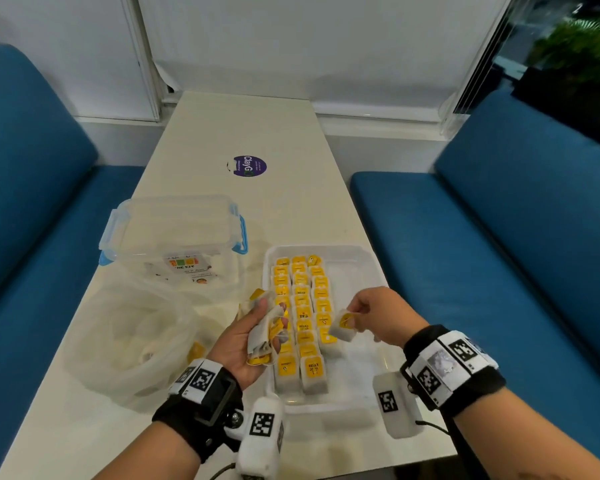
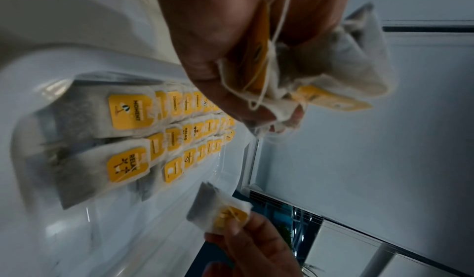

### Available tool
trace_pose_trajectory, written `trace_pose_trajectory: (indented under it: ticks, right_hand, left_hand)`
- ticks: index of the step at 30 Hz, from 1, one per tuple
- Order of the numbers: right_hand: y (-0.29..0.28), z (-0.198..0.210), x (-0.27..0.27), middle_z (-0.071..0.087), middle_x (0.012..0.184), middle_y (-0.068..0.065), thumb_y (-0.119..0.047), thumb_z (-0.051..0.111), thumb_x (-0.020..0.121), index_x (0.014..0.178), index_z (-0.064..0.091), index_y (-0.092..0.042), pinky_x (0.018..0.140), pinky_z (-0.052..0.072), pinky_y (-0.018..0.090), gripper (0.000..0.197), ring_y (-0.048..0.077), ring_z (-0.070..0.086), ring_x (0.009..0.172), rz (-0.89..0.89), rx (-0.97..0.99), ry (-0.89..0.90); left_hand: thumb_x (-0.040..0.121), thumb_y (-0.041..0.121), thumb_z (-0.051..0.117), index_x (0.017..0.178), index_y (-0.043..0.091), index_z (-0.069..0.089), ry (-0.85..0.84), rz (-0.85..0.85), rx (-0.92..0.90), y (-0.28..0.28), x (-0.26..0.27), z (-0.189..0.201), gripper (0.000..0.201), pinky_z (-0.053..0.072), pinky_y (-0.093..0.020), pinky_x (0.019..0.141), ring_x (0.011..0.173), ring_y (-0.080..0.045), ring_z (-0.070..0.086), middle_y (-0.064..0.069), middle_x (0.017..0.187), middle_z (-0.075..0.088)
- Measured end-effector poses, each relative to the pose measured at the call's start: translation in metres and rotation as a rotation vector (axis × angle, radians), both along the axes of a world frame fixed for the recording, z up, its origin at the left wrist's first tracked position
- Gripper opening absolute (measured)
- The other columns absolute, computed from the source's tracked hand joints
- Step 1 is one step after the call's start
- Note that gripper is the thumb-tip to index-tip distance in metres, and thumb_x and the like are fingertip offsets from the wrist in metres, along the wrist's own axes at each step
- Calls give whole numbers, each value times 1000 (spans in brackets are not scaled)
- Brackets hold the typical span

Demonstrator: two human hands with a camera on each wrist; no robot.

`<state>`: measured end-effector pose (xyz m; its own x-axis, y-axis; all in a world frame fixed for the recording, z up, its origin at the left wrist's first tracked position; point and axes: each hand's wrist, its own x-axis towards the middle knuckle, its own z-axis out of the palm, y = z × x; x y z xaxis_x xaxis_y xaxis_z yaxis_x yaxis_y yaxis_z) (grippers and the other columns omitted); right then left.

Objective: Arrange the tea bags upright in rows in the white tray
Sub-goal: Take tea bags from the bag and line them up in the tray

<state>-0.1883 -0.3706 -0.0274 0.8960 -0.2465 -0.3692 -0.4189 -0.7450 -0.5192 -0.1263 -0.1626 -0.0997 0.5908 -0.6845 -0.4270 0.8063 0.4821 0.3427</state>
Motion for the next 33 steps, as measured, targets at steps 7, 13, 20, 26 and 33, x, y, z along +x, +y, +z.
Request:
trace_pose_trajectory:
  ticks: [7,13,20,26,33]
  right_hand:
    - [11,-28,4,51,90,-1,-6,52,91,116,60,-6,53,35,14,26,15,50,83,233,-155,340]
    - [22,-32,18,62,109,11,-2,54,92,130,52,-5,42,33,12,38,3,35,53,413,-293,501]
    - [22,-46,42,71,104,13,-6,52,92,102,57,-9,46,42,16,11,8,51,52,230,-252,517]
    - [20,-58,54,69,63,5,-13,58,91,79,56,-11,49,44,20,12,9,53,47,191,-288,551]
    - [13,-30,51,65,81,6,-18,60,91,98,55,-7,51,50,23,14,16,64,63,40,-177,361]
  left_hand:
    - [26,18,97,119,14,49,-6,-21,-3,-2,-2,-4,105,51,-24,37,48,-18,61,-11,71,60]
    - [24,17,97,120,12,51,-8,-23,-5,2,-6,-9,107,50,-24,36,48,-18,61,-12,71,61]
    - [27,18,97,129,15,46,-8,-15,5,8,-8,-13,114,51,-24,37,49,-19,62,-14,76,60]
    - [33,15,96,128,16,45,-1,-4,-13,8,-11,-12,108,52,-26,39,58,-19,66,-13,78,62]
    - [31,15,97,130,16,45,2,-14,-6,7,-12,-11,112,52,-25,40,59,-20,66,-12,80,63]
